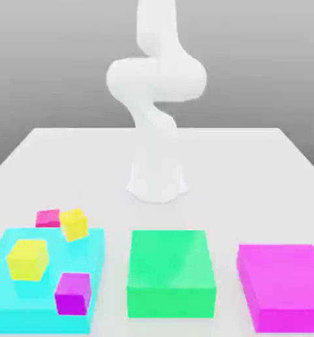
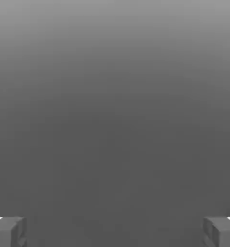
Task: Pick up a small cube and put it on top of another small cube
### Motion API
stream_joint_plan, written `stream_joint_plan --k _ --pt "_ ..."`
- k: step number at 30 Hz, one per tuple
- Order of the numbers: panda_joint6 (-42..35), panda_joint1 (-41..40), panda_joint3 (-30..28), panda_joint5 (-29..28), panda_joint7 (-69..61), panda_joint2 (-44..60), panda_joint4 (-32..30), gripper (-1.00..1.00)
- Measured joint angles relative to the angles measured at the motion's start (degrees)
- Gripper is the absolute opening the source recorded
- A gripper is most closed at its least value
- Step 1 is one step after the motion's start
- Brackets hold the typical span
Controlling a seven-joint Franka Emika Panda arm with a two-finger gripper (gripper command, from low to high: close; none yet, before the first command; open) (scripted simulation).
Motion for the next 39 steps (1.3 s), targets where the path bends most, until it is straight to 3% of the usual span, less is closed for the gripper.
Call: stream_joint_plan --k 13,29,34,39 --pt "13.4 -2.7 -21.2 -3.9 -25.1 17.8 -14.8 0.00" --pt "29.2 -10.0 -39.6 -9.8 -53.3 37.8 -32.1 0.00" --pt "30.5 -8.6 -40.6 -5.0 -58.0 40.4 -31.2 0.00" --pt "32.1 -7.3 -39.9 3.7 -64.5 43.6 -30.1 0.00"
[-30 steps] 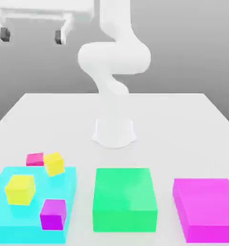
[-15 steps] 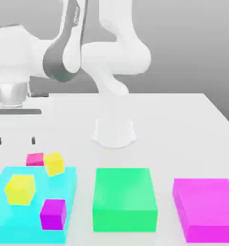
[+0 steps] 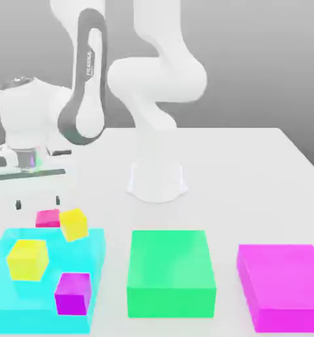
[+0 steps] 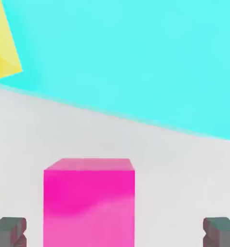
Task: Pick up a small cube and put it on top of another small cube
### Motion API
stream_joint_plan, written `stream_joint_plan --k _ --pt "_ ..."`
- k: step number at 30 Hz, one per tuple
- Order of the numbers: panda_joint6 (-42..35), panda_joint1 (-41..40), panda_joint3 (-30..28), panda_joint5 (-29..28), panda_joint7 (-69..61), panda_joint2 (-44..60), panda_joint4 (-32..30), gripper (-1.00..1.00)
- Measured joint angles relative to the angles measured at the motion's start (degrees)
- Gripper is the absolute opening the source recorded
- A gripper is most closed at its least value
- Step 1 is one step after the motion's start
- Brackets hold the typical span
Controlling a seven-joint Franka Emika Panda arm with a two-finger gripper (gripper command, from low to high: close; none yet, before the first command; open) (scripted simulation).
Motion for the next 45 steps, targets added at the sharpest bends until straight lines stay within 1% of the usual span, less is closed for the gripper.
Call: stream_joint_plan --k 4,8,13,19,20,25,26,28,32,39,42,45 --pt "1.5 -1.5 3.8 8.9 -6.5 2.9 0.8 0.00" --pt "3.0 -5.3 9.7 17.9 -13.1 5.9 1.6 0.00" --pt "5.2 -11.5 18.5 28.3 -20.6 9.5 2.4 0.00" --pt "8.6 -20.6 30.6 38.9 -28.1 13.8 3.0 0.00" --pt "9.0 -21.7 32.0 40.1 -29.0 14.3 3.0 -1.00" --pt "8.8 -21.7 32.0 40.2 -29.1 14.3 3.0 -1.00" --pt "9.1 -22.3 32.8 40.8 -29.5 14.6 3.1 -1.00" --pt "8.5 -20.7 30.8 39.1 -28.3 13.8 3.0 -1.00" --pt "6.5 -15.6 23.7 32.2 -23.4 11.2 2.6 -1.00" --pt "3.2 -7.8 12.1 17.6 -12.8 6.1 1.6 -1.00" --pt "2.0 -6.1 8.6 10.7 -7.8 3.8 1.1 -1.00" --pt "0.8 -5.9 6.6 4.1 -3.0 1.6 0.5 -1.00"
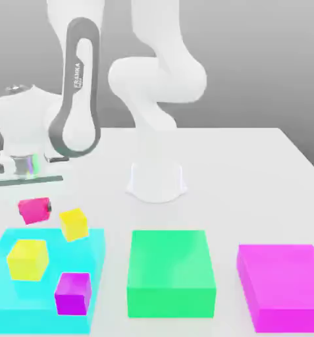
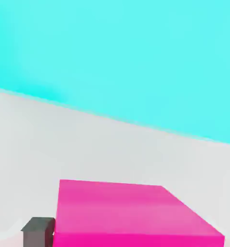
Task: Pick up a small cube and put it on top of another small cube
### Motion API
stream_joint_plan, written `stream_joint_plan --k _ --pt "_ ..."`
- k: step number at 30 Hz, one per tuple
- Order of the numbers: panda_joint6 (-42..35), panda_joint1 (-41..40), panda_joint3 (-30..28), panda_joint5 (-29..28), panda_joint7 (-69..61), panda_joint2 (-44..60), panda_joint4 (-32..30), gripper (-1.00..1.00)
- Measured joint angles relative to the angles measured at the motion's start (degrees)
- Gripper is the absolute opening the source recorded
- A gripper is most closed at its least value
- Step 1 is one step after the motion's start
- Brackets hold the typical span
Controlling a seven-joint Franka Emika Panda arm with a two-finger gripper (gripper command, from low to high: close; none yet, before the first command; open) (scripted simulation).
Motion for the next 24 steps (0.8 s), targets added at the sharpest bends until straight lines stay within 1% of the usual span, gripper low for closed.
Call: stream_joint_plan --k 5,12,17,20,24 --pt "-1.8 -1.6 -0.8 -8.7 6.4 -3.2 -1.1 -1.00" --pt "-3.5 -3.7 0.5 -15.9 12.5 -6.4 -2.8 -1.00" --pt "-9.3 -0.5 4.3 -18.1 24.8 -6.2 3.4 -1.00" --pt "-13.1 2.8 6.6 -17.6 32.0 -5.7 7.8 -1.00" --pt "-18.1 7.7 9.3 -15.5 40.7 -4.8 13.6 -1.00"
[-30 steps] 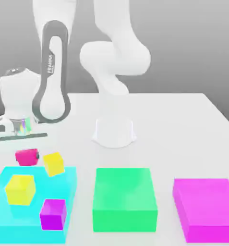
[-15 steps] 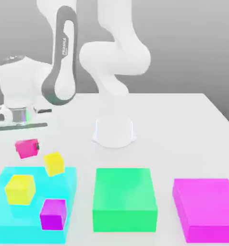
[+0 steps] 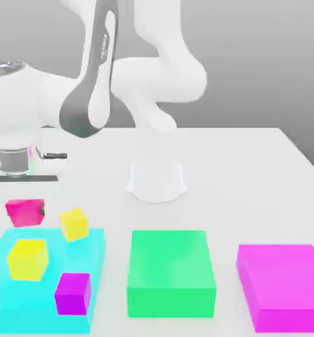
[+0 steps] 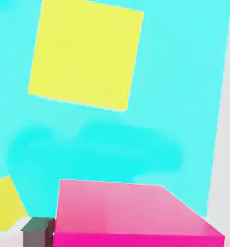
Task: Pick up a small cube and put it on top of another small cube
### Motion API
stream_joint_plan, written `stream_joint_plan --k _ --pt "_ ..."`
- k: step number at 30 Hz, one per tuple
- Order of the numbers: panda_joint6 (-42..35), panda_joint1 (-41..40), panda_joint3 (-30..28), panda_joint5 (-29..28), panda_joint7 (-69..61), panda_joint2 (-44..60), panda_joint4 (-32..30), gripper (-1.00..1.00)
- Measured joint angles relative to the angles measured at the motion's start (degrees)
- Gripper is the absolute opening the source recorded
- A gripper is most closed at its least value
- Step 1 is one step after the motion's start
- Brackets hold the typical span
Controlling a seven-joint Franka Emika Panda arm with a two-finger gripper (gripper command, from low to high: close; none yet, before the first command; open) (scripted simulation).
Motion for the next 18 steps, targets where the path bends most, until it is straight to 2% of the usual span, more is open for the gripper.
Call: stream_joint_plan --k 9,13,14,18 --pt "-10.9 11.0 5.8 8.1 17.1 2.9 12.9 -1.00" --pt "-5.0 11.6 7.1 13.3 15.9 9.6 13.1 -1.00" --pt "-3.5 11.4 7.4 14.2 15.3 11.0 12.9 1.00" --pt "-3.5 11.4 7.4 14.2 15.3 11.0 12.9 1.00"
